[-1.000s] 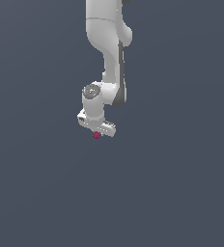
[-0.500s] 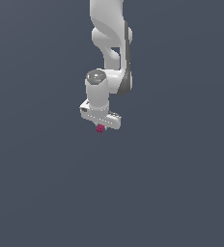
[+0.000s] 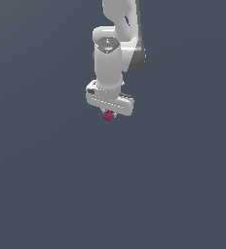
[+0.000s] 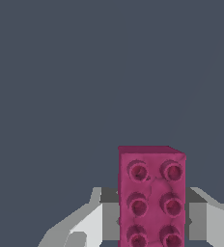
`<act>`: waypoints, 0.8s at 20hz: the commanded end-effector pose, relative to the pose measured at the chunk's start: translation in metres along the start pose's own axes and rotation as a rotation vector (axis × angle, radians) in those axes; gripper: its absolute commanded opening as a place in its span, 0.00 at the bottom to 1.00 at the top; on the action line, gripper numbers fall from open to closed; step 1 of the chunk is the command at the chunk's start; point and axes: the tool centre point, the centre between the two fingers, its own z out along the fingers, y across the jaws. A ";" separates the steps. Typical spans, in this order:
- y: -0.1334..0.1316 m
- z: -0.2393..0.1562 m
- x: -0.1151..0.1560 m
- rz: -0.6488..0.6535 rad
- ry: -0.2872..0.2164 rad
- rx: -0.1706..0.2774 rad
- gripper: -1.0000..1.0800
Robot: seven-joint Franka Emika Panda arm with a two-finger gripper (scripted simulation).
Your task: Pick up the object and move it to a goal position.
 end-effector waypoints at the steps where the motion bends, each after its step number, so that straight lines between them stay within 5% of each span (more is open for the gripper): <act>1: -0.009 -0.027 -0.005 0.001 0.000 -0.001 0.00; 16: -0.060 -0.164 -0.025 -0.001 0.000 0.000 0.00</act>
